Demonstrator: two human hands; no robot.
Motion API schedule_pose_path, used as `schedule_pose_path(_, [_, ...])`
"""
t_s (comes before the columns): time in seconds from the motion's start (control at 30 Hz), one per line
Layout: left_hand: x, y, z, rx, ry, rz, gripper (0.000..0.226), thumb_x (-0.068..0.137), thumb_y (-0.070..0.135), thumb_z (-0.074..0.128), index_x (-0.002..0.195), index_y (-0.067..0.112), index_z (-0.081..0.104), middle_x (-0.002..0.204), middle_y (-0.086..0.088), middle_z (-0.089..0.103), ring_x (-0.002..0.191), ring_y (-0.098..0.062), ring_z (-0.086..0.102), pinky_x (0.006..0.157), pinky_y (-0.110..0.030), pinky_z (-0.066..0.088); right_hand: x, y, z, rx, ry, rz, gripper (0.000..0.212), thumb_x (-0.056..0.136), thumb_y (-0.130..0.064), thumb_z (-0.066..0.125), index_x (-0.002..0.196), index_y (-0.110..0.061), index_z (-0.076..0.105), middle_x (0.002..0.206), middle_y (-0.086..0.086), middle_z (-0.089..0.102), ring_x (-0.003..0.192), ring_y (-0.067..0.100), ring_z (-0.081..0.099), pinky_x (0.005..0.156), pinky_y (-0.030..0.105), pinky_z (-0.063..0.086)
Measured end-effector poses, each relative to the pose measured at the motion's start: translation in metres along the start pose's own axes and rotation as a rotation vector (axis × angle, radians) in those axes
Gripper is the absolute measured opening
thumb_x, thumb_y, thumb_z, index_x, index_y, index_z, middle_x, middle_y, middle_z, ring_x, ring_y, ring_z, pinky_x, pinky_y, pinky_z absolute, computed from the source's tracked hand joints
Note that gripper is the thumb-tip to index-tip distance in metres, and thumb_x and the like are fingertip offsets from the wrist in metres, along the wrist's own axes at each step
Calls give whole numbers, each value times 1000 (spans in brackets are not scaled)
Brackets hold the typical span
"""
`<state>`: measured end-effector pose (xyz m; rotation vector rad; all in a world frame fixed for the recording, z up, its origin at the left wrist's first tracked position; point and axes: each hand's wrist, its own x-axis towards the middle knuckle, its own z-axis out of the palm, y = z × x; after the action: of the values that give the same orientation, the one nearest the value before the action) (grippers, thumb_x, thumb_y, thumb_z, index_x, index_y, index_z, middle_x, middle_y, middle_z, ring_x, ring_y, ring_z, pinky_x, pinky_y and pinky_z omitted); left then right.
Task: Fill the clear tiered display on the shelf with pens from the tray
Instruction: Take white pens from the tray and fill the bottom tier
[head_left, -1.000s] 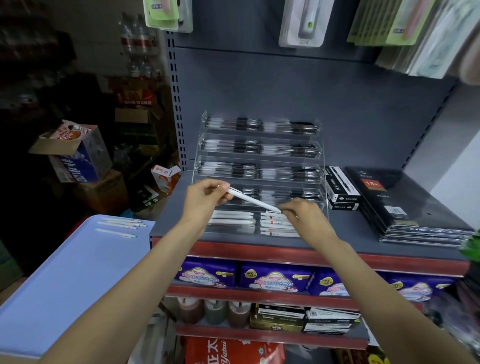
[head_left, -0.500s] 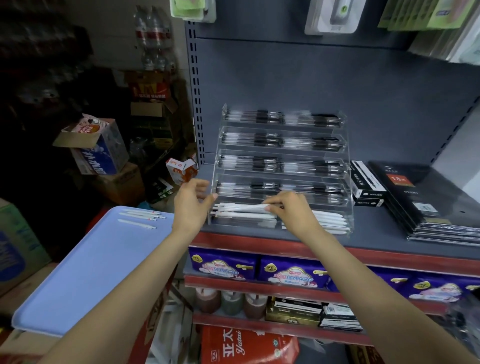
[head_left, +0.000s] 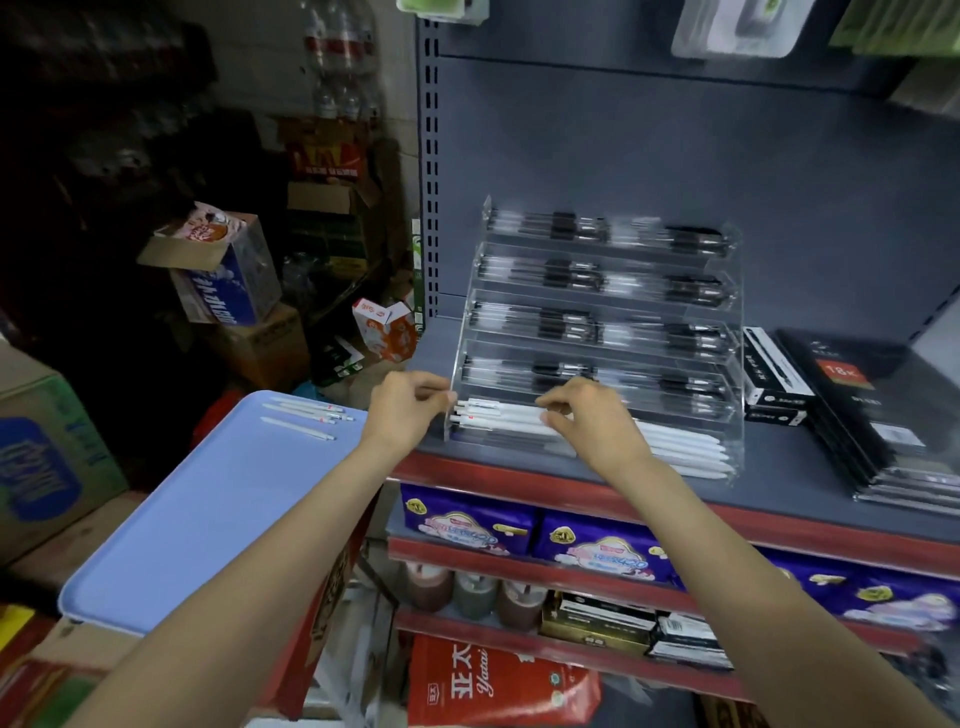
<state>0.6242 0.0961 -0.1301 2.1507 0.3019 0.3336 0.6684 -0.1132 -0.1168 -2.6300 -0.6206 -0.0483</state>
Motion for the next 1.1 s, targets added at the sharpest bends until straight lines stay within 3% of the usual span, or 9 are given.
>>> schedule_pose_path(0.13, [3,-3,-17,-111,-5,30,9,83,16,68,93,15,69,84,-3,69,83,-16,67,86,-34,53,5,-31,-3,92,71,-71,22,91,-17,59,111,-14,68,102,4,64,87,14,60,80,13,38])
schedule_pose_path(0.27, [9,-27,-48,-58,51,49,14,87,16,64,99,10,69,92,-7,70,87,-18,65,83,-35,53,24,-85,7,159,95,-167,22,90,-15,58,110,-15,69,101,2,65,80,6,54,74,2,34])
schedule_pose_path(0.4, [22,-78,-92,34,65,-5,15,89,13,60,101,7,68,95,-10,70,85,-22,65,78,-33,52,51,-150,46,171,49,-228,24,93,-16,55,113,-17,67,106,3,63,89,12,57,81,18,43])
schedule_pose_path(0.57, [52,-157,-145,179,40,-74,18,90,12,57,104,5,67,101,-9,70,90,-23,64,70,-19,38,94,-217,119,141,-75,-232,26,94,-15,49,115,-14,65,108,8,61,98,25,58,85,42,50])
schedule_pose_path(0.77, [97,-245,-174,435,-215,-64,31,91,10,49,121,9,59,123,-13,59,110,-30,57,92,-35,45,143,-233,217,70,-263,-8,37,94,-18,50,131,-14,52,132,8,53,118,27,51,97,42,45])
schedule_pose_path(0.87, [113,-279,-169,555,-375,-69,39,91,17,38,126,10,54,130,-12,54,117,-29,52,95,-37,43,154,-227,256,40,-306,73,47,93,-19,52,138,-10,42,141,9,44,131,26,40,108,36,33])
schedule_pose_path(0.97, [124,-311,-157,589,-498,-27,46,96,19,35,142,15,37,150,-6,34,137,-23,32,112,-35,28,162,-217,284,-38,-421,112,59,95,-25,51,146,-9,26,151,9,30,140,25,26,116,34,20])
schedule_pose_path(1.1, [138,-334,-147,670,-587,79,59,96,8,34,150,19,11,158,2,5,145,-14,9,116,-29,14,173,-208,303,-89,-478,143,63,96,-25,49,149,-11,17,155,7,21,143,24,19,115,37,23])
